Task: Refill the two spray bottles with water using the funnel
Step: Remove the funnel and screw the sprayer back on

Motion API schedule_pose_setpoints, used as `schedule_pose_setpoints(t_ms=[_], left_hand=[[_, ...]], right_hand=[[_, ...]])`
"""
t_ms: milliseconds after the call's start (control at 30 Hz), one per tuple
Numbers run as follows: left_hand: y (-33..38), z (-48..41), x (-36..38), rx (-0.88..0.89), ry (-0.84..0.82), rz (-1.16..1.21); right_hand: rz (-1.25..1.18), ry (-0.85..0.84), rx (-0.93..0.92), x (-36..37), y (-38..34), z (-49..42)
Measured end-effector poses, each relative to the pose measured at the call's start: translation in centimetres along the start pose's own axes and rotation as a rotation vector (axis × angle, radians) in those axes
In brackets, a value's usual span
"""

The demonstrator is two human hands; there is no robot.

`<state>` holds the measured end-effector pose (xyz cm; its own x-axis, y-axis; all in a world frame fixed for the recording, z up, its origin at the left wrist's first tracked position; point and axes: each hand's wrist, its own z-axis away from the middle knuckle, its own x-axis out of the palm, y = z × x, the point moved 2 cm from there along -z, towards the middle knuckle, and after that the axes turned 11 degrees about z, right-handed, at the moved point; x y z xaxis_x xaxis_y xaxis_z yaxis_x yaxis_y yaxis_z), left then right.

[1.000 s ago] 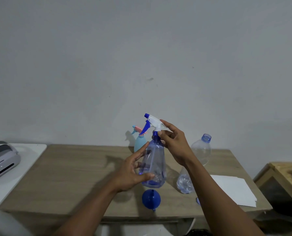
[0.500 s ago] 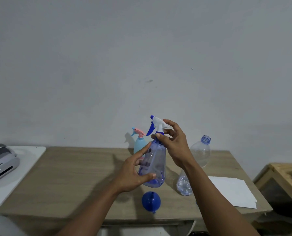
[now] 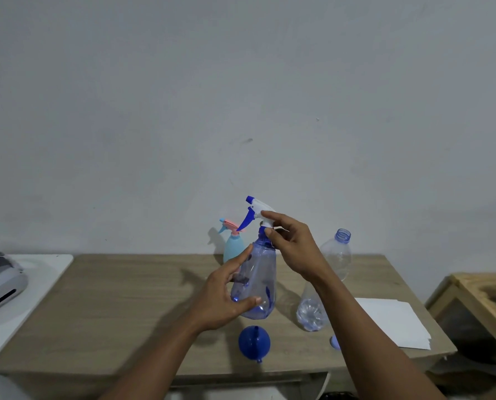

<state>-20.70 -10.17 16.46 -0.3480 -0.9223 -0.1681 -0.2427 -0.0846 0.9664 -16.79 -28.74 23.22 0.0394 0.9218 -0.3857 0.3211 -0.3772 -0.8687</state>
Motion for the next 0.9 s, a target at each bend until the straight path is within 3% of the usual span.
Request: schedule_pose_setpoints(t_ms=[267, 467, 667, 900], left_hand=[[-0.1, 0.3, 0.3, 0.022, 0.000, -0.047], [0.2, 0.1, 0.3, 0.031, 0.011, -0.028], [0.0, 0.3, 0.4, 0.011, -0.001, -0.006], [0.4, 0.7, 0.1, 0.008, -0.012, 0.042]], right_hand=[[-0.045, 0.111, 0.030, 0.3, 0.7, 0.3], [-0.110, 0.096, 0.038, -0.2, 0.2, 0.2], [-0.029, 0.141, -0.016, 0.4, 0.1, 0.6], [-0.220, 0.049, 0.041, -0.4, -0.2, 1.1]])
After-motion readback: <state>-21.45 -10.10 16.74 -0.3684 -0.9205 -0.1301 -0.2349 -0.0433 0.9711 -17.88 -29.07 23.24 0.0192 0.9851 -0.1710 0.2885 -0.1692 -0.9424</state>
